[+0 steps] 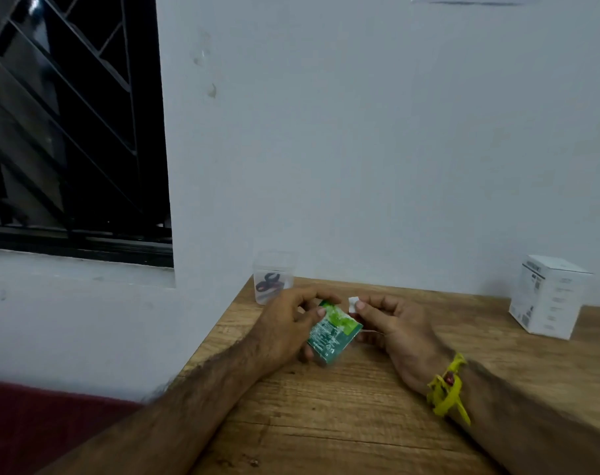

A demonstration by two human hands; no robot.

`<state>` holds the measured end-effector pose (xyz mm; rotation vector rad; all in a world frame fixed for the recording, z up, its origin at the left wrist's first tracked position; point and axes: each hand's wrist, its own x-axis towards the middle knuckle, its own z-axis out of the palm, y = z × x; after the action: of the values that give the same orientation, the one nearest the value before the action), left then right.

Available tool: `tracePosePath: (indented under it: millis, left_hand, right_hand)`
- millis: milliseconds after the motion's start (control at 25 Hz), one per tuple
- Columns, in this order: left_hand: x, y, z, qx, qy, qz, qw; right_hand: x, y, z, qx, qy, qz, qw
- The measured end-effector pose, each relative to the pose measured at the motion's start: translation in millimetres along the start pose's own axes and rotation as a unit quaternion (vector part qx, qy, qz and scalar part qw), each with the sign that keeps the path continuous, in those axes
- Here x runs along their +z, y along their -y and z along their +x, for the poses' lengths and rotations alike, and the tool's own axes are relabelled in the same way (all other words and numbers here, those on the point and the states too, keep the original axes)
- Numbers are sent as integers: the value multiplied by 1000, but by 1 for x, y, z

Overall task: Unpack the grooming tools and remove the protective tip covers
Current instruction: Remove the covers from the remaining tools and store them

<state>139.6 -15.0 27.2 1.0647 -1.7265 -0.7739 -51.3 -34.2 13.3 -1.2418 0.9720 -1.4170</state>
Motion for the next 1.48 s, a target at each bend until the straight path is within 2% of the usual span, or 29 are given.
tracePosePath:
  millis: [160,280,480,760,920,1080,1200,1480]
  left_hand:
    - [5,-1,0,-1,10,34,999]
    - [10,0,0,14,14,49,999]
    - [12,1,0,46,-50,89,994]
    - [19,3,0,73,-84,56,992]
    - [17,4,1,84,-58,61,993]
    - [12,5,1,120,-29,111,986]
    - [13,5,1,147,-37,154,976]
    - [17,8,3,126,-66,69,988]
  right_hand:
    - [-5,5,-7,24,13,39,999]
    - [-2,6,-9,22,34,16,999]
    - [1,6,-12,-35,0,-38,999]
    - [8,7,-15,-86,-35,-45,995]
    - [9,7,-19,-108,6,-74,991]
    - [7,8,-18,-100,8,-92,991]
    - [7,8,-18,-97,8,-124,987]
    - [7,16,-13,-90,5,-183,979]
